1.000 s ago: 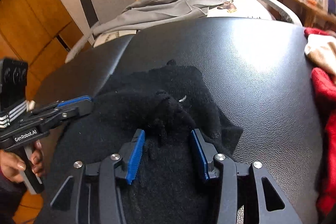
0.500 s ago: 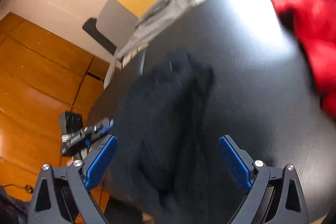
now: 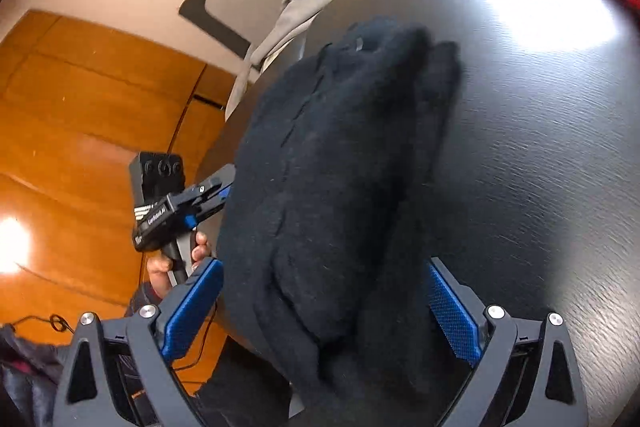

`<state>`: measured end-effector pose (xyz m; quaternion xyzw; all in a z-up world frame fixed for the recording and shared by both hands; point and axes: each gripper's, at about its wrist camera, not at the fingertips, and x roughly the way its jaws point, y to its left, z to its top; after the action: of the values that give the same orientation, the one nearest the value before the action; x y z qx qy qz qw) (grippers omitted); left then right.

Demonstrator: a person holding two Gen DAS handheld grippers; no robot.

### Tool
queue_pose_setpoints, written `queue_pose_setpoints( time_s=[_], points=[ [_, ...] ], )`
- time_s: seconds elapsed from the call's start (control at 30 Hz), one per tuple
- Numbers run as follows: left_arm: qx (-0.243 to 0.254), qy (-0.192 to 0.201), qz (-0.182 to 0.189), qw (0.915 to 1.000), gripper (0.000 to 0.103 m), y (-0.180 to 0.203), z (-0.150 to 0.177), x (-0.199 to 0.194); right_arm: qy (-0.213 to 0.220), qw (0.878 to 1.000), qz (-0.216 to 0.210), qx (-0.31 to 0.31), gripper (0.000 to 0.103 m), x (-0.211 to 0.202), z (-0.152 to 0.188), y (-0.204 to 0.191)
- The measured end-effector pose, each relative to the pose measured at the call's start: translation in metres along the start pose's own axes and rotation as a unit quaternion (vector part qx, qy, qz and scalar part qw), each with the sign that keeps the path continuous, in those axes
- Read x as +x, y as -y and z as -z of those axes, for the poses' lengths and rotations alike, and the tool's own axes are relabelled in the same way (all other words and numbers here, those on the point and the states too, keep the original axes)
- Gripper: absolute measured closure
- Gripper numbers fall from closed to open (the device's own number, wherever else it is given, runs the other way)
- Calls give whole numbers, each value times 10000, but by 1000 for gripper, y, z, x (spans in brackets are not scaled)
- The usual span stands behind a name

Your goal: Fold clothes

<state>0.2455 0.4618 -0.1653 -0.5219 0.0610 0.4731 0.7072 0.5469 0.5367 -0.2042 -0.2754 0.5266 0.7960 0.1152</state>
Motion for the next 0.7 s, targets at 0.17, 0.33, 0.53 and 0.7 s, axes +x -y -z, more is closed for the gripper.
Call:
queue_pose_setpoints(
  time_s=[0.17, 0.33, 0.53, 0.7],
  points=[
    [234, -63, -86, 9997, 47, 6, -3, 10, -111, 9999, -115, 31, 0, 2, 7, -4],
    [184, -153, -169, 9996, 46, 9, -9, 22, -284, 9991, -223, 203, 0, 0, 10, -2],
    [664, -225, -474, 9964, 43, 17, -13, 20, -138, 9984, -275, 479, 0, -14, 18, 5],
    [182, -485, -86, 9986, 42, -5, -20, 23, 57, 9983, -224, 531, 0, -24, 22, 9]
  ],
)
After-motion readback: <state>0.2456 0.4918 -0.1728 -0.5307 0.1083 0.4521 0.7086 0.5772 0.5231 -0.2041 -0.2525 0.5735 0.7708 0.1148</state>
